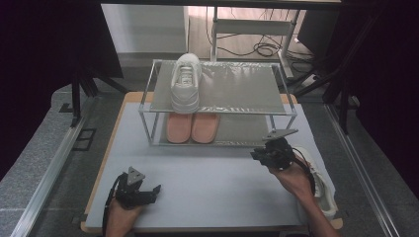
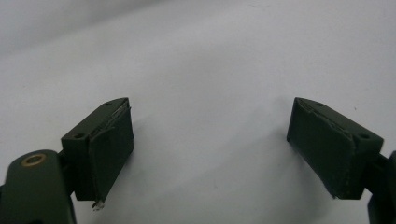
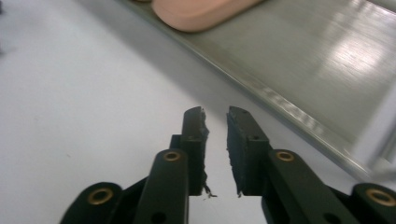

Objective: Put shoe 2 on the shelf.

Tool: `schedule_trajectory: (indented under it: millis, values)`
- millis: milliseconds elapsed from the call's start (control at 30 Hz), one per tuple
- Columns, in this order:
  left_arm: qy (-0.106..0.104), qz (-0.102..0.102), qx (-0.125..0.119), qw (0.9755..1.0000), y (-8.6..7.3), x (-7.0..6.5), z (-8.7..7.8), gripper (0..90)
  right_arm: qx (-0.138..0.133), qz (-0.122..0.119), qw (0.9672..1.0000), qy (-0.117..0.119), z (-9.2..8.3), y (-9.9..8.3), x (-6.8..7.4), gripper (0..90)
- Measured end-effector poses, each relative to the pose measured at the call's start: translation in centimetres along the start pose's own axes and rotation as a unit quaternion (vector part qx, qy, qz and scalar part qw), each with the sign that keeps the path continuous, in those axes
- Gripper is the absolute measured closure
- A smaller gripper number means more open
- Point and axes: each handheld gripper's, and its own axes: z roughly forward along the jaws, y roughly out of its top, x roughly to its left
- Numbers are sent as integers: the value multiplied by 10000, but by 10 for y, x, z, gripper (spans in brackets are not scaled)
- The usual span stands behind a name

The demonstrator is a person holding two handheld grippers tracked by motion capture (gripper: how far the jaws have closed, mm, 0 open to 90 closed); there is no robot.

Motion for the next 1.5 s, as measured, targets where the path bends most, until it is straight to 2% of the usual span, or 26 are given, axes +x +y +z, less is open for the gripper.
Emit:
schedule_trajectory:
  millis: [167, 500, 667, 867, 1200, 1500]
  values:
    - [0, 0, 3, 10000, 0, 0, 0, 146, 58, 242, 9995, -213, -13, -14, -17, 898]
    - [-2, -3, 5, 10000, 0, 0, 0, 146, 165, 757, 9945, -697, -41, -43, -53, 900]
    - [-1, -2, 6, 10000, 0, 0, 0, 146, 154, 901, 9907, -1012, -53, -54, -65, 900]
    - [0, -1, 5, 10000, 0, 0, 0, 146, 175, 1112, 9856, -1258, -66, -67, -80, 900]
    - [4, 1, 5, 10000, 0, 0, 0, 146, 300, 1445, 9778, -1489, -75, -96, -97, 900]
    - [10, 4, 2, 10000, 0, 0, 0, 147, 361, 1616, 9730, -1608, -78, -115, -101, 900]
